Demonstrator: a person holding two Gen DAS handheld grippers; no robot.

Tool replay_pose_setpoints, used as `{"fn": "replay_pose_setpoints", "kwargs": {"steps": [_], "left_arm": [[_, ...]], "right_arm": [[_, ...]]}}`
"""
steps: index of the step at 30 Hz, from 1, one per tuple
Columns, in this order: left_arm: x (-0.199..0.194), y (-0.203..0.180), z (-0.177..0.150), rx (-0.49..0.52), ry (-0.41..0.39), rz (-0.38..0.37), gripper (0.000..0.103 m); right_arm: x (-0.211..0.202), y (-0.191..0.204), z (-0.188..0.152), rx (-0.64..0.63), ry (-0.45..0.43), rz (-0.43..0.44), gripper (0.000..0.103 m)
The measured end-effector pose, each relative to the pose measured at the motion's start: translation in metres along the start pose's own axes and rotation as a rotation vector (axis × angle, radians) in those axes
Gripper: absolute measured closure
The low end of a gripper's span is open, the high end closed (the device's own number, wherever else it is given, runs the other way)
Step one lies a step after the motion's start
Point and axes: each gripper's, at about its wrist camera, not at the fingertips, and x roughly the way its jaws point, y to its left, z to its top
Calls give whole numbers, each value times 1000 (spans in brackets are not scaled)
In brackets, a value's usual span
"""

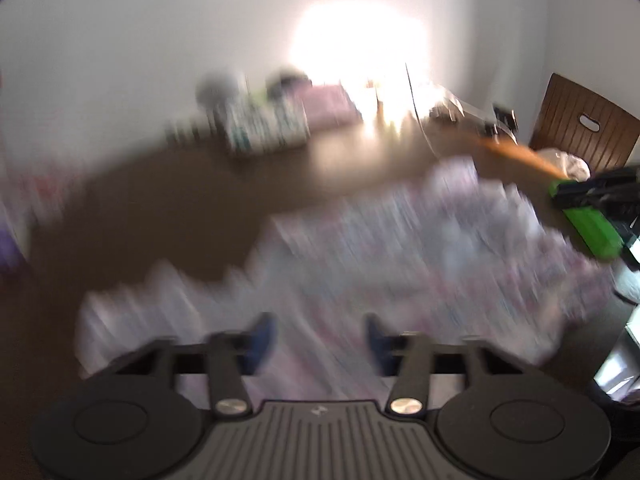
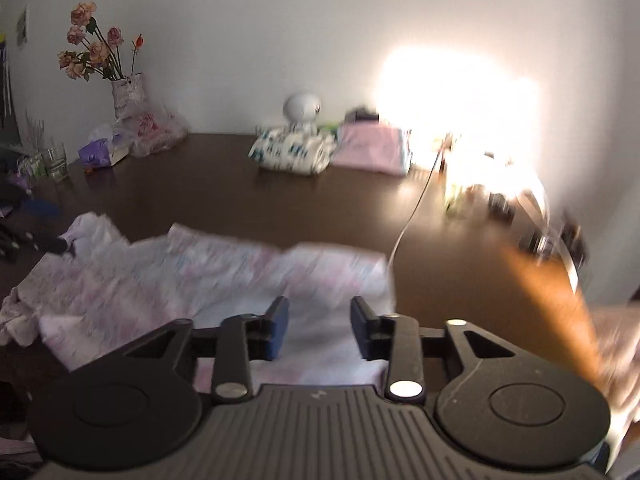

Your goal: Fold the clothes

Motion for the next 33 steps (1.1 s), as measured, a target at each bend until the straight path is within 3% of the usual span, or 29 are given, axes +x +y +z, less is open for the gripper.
{"fn": "replay_pose_setpoints", "kwargs": {"steps": [1, 3, 5, 9, 11, 15, 19, 22, 24, 28, 33], "left_arm": [[4, 8, 17, 78, -6, 9, 20], [34, 22, 43, 206, 15, -47, 20], [76, 37, 59, 262, 43, -185, 21], [139, 41, 68, 310, 70, -321, 25], [160, 45, 64, 332, 79, -393, 25], [200, 50, 58, 332, 142, -456, 28], [209, 61, 49, 297, 124, -494, 40], [204, 65, 45, 291, 106, -520, 69], [203, 70, 44, 257, 123, -533, 99], [193, 68, 41, 246, 115, -513, 102], [151, 68, 46, 231, -7, -433, 103]], "right_arm": [[10, -6, 16, -46, 18, 24, 62], [46, -9, 42, -134, 127, 127, 55], [87, -4, 57, -226, 247, 204, 55], [147, 17, 64, -449, 383, 192, 57], [167, 19, 66, -483, 439, 222, 56], [198, 19, 65, -512, 514, 234, 56], [204, 14, 59, -492, 514, 256, 56], [201, 12, 56, -475, 512, 266, 59], [199, 11, 54, -467, 512, 269, 69], [185, 17, 50, -486, 475, 252, 94], [143, 20, 51, -496, 357, 193, 100]]}}
